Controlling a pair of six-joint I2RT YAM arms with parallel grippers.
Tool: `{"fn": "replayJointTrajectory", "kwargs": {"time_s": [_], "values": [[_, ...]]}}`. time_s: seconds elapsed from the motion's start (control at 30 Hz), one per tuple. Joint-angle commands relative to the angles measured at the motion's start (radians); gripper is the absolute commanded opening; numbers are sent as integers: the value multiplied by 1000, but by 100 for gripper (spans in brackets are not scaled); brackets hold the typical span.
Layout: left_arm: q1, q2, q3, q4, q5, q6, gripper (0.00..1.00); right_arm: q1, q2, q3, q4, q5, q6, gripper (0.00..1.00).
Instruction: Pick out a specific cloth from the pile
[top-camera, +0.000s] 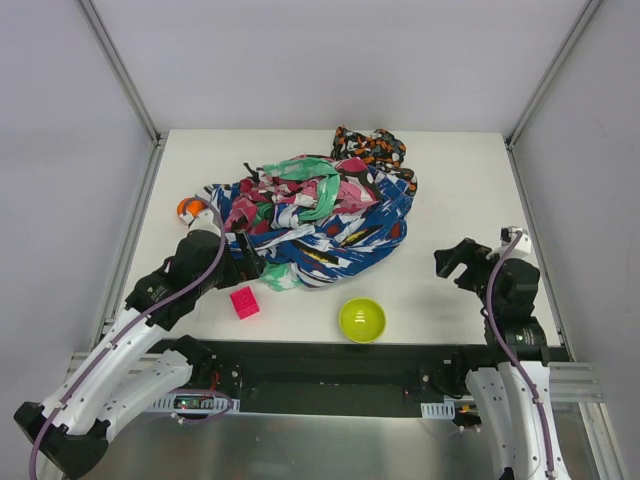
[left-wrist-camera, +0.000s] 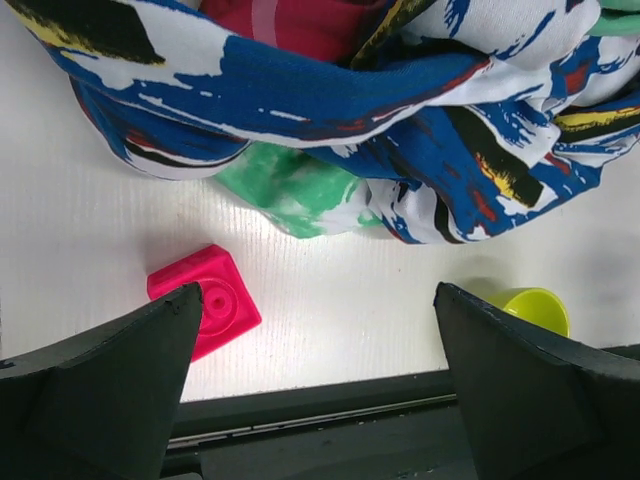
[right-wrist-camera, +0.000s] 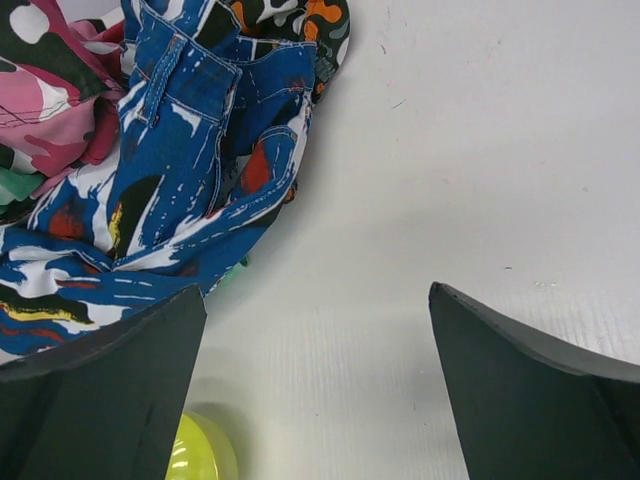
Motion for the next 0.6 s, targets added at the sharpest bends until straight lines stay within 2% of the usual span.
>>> {"fn": "replayJointTrajectory", "kwargs": {"time_s": [0.0, 0.13, 0.3, 0.43, 0.5, 0.57], "values": [[-11, 42, 82, 13, -49, 53, 99, 1, -45, -16, 62, 11, 30, 96], [-14, 101, 145, 26, -17, 102, 99, 1, -71, -46, 105, -56, 30, 96], [-66, 200, 190, 120, 31, 188, 99, 1, -70, -74, 148, -40, 50, 96], [-170, 307, 233, 214, 86, 375, 99, 1, -30, -70, 152, -71, 49, 96], [-224, 382, 245, 243, 207, 517, 99, 1, -15, -66, 157, -95, 53, 96], [-297, 440, 257, 256, 185, 624, 99, 1, 2, -66, 155, -92, 49, 96]]}}
